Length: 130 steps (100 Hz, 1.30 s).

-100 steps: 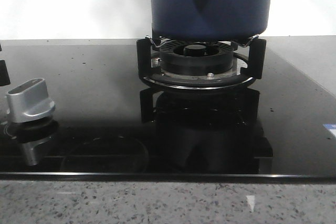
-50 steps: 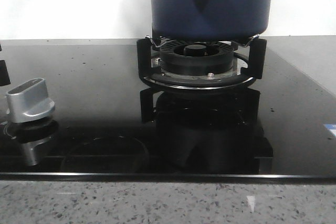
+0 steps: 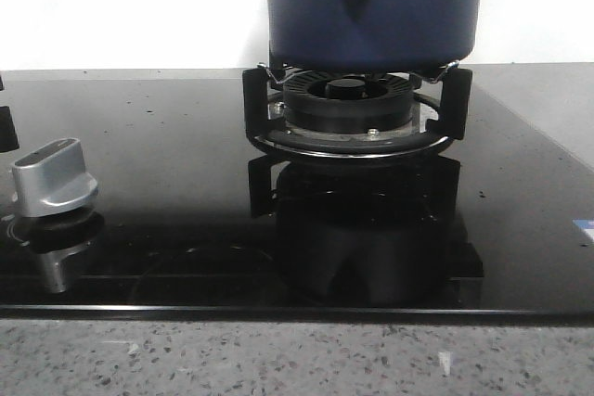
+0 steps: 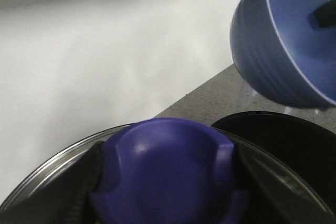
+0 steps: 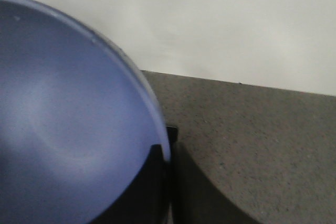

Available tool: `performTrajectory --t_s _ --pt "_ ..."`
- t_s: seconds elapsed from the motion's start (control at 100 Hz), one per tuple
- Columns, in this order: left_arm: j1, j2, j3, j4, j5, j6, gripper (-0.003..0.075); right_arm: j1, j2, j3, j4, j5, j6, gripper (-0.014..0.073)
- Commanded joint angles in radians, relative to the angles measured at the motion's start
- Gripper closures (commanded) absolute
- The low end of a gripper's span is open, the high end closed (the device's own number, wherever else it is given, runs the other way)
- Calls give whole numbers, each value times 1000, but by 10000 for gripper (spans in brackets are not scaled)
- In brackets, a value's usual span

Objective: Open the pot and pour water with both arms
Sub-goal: 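Set the blue bowl back on the counter and open the right gripper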

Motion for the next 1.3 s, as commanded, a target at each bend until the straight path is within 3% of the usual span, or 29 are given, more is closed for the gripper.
performTrajectory --t_s 0.0,0.21,0.42,0.79,1.29 --pt "-29 -55 -40 -98 11 -8 402 -123 -75 -42 57 5 8 662" --pt "-101 -48 -40 -157 -18 9 402 -397 -83 -18 223 96 8 662" --pt "-178 -29 -40 -217 -21 83 402 -529 -83 40 292 141 8 662" --pt "-286 21 -40 -272 -43 146 402 -564 -83 317 237 233 8 662" --pt "-334 30 -40 -323 -90 187 402 -564 -81 413 236 254 8 659"
